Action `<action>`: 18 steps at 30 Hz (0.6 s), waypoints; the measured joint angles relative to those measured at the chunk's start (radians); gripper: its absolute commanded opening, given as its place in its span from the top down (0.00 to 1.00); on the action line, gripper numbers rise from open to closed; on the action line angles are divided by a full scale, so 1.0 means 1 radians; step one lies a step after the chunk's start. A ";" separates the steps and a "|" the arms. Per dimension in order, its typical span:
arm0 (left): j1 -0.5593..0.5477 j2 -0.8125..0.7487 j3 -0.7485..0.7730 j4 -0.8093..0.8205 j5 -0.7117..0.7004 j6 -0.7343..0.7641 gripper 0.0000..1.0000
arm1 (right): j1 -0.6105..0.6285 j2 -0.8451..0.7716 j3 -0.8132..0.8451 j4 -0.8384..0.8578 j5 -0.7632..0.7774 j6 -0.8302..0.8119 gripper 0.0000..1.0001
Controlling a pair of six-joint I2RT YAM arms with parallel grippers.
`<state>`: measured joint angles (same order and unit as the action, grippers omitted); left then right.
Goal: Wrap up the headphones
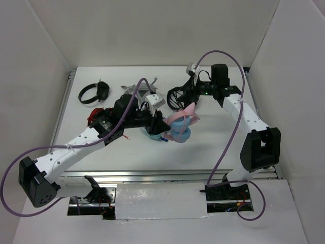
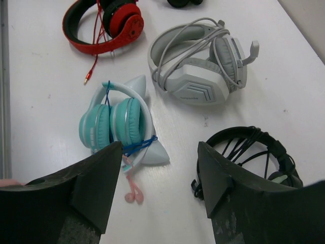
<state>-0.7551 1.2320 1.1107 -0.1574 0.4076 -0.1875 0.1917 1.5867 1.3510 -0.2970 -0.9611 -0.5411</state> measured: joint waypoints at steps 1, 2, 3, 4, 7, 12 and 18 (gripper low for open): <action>0.005 0.002 0.010 0.000 0.005 -0.002 1.00 | -0.005 0.000 -0.007 0.013 -0.005 0.020 0.30; 0.011 0.004 0.023 0.000 0.010 -0.003 1.00 | -0.008 0.000 -0.019 0.037 -0.008 0.043 0.28; 0.018 0.008 0.038 -0.001 0.014 -0.004 1.00 | -0.013 -0.001 -0.036 0.062 -0.010 0.068 0.26; 0.023 0.011 0.055 -0.001 0.014 -0.006 1.00 | -0.017 -0.001 -0.056 0.085 -0.013 0.094 0.25; 0.035 0.016 0.100 0.002 0.005 -0.024 1.00 | -0.032 -0.009 -0.163 0.203 -0.011 0.203 0.23; 0.041 0.016 0.126 0.024 -0.016 -0.050 1.00 | -0.085 -0.064 -0.452 0.549 0.067 0.480 0.00; 0.052 0.016 0.126 0.030 -0.025 -0.076 1.00 | -0.181 -0.096 -0.602 0.881 0.119 0.750 0.00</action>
<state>-0.7033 1.2476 1.2369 -0.1276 0.3828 -0.2638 0.0105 1.4910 0.7490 0.5838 -0.8425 0.2085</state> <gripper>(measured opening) 0.447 0.996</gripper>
